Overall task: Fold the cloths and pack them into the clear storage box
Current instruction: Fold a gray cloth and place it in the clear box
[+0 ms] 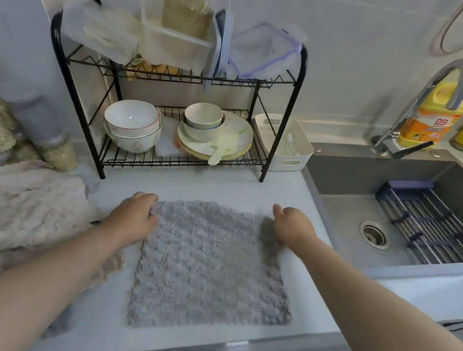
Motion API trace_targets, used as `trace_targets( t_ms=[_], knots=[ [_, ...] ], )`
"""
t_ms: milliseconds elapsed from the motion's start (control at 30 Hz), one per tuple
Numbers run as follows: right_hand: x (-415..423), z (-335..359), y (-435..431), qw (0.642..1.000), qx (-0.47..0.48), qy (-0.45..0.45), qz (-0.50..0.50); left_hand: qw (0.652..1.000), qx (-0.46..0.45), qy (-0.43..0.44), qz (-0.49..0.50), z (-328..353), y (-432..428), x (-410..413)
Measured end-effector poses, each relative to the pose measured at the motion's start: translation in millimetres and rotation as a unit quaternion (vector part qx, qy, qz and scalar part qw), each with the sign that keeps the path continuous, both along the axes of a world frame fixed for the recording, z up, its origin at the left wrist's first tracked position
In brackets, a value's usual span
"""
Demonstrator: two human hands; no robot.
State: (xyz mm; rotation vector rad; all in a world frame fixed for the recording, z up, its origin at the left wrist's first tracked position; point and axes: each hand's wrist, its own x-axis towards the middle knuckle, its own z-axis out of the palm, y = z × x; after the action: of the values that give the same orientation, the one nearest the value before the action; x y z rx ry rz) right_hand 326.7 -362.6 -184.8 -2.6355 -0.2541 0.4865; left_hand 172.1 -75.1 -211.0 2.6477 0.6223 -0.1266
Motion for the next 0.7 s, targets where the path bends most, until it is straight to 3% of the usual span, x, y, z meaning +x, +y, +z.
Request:
trace_targets(
  t_ms=[100, 200, 300, 367, 433, 533, 700],
  knots=[
    [17.6, 5.0, 27.3, 0.992, -0.074, 0.036, 0.091, 0.999, 0.027, 0.025, -0.028, -13.0, 22.2, 24.1],
    [27.6, -2.5, 41.5, 0.985, -0.088, 0.037, 0.146, 0.998, 0.028, 0.001, -0.053, -16.0, 32.9, 35.8],
    [34.3, -18.4, 37.7, 0.992, 0.041, 0.044, 0.114, 0.997, 0.035, -0.006, -0.065, -14.9, 35.2, 42.6],
    [40.3, -27.1, 30.0, 0.975, 0.192, 0.097, 0.055, 0.998, 0.035, -0.01, -0.058, -15.6, 34.3, 45.1],
    [45.5, -34.2, 24.2, 0.956, 0.266, 0.119, 0.022, 0.998, 0.04, -0.02, -0.048, -17.0, 30.8, 47.1],
    [39.0, -36.7, 25.2, 0.97, 0.238, 0.038, 0.02, 0.997, 0.059, -0.018, -0.047, -17.0, 21.3, 47.1],
    [9.1, -24.5, 24.3, 0.954, 0.275, -0.119, -0.003, 0.993, 0.094, -0.062, -0.043, -3.5, 6.9, 38.0]
  ],
)
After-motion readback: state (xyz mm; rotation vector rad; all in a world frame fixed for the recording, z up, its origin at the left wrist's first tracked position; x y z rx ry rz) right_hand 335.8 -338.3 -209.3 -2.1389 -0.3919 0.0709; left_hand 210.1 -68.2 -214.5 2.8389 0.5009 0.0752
